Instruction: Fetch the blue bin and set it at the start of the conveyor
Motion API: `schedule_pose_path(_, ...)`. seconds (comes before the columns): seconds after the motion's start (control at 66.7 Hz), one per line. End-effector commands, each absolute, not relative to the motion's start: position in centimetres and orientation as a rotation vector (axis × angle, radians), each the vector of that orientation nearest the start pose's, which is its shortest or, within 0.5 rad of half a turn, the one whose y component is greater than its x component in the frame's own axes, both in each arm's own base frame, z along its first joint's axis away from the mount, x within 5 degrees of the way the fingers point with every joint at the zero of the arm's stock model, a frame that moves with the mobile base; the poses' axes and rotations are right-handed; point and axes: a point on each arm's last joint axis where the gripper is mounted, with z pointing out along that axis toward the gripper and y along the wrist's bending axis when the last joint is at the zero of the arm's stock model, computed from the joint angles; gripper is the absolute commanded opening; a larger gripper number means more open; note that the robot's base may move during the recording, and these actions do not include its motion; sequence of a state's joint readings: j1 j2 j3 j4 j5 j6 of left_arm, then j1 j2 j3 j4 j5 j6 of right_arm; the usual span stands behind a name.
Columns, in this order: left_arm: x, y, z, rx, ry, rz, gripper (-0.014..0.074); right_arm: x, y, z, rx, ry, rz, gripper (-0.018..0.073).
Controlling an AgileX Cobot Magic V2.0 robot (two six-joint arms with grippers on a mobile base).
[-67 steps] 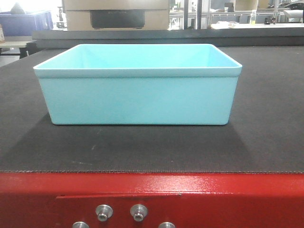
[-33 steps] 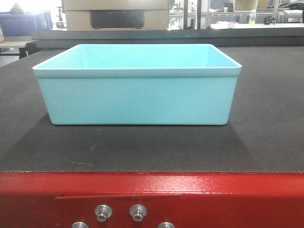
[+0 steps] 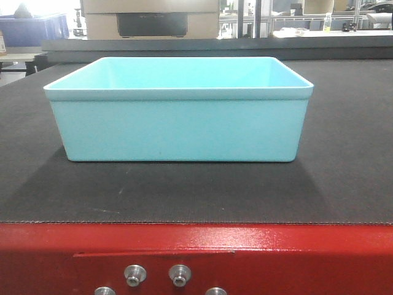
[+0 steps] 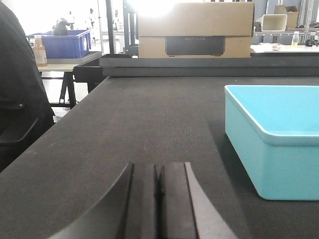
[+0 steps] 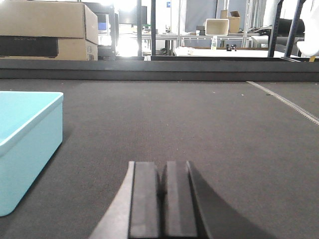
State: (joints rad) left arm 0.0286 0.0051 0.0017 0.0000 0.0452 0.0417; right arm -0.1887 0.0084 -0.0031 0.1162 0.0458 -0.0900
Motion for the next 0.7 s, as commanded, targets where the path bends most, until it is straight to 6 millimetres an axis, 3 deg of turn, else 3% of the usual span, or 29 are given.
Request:
schedule_pose_path(0.0, 5.63, 0.16, 21.07, 0.011, 1.511, 0.058, -0.0111, 5.54, -1.05, 21.0, 0.159, 1.512, -0.136, -0.0162)
schedule_pose_path(0.69, 5.63, 0.16, 21.07, 0.011, 1.511, 0.058, -0.0111, 5.54, -1.05, 21.0, 0.159, 1.512, -0.136, -0.0162)
